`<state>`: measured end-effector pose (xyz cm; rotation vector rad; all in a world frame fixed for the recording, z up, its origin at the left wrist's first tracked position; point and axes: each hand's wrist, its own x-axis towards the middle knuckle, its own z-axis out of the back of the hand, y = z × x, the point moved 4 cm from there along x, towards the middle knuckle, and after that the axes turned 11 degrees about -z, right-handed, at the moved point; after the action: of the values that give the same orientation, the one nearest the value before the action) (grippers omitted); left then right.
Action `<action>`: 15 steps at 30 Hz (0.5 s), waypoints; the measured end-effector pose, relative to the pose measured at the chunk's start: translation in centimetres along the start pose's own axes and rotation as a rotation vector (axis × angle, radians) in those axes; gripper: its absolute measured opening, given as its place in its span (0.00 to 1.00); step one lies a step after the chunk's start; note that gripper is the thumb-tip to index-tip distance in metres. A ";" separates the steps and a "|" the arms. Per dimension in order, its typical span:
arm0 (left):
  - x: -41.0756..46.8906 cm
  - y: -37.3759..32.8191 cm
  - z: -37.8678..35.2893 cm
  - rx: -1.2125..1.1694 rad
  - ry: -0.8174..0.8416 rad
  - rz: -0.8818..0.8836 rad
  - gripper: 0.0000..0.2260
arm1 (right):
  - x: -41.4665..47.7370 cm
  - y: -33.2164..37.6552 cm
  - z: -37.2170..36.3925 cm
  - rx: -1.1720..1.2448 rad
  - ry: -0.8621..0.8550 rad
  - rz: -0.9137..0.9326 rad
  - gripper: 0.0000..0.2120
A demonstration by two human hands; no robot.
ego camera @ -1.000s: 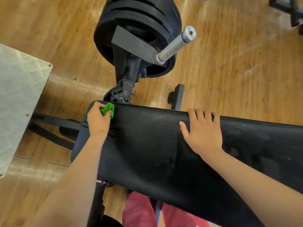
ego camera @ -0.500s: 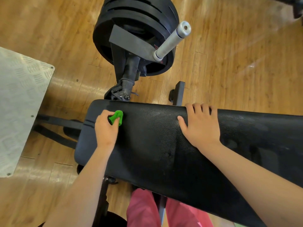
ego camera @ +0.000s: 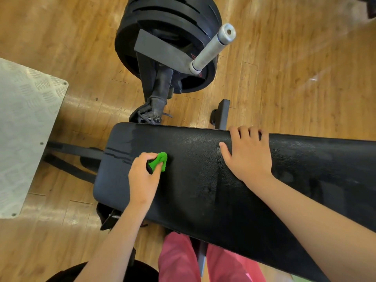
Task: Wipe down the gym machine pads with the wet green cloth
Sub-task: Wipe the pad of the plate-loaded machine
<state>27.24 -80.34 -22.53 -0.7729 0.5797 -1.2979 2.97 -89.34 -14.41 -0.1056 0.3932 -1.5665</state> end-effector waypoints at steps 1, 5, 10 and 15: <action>-0.2 0.5 0.2 0.024 0.005 -0.011 0.11 | 0.0 0.0 0.0 0.003 -0.007 -0.001 0.26; 0.2 4.7 2.4 0.170 -0.036 0.057 0.11 | 0.0 -0.1 0.0 0.016 -0.022 0.003 0.26; 0.9 7.7 4.1 0.198 -0.083 0.223 0.09 | 0.0 -0.1 -0.2 0.013 -0.036 0.012 0.26; -1.5 3.8 2.7 0.044 -0.103 0.163 0.09 | 0.1 -0.1 -0.1 0.016 -0.014 0.020 0.26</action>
<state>31.38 -78.08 -23.84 -0.7366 0.5189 -1.1104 2.78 -89.41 -14.52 -0.0997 0.3702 -1.5484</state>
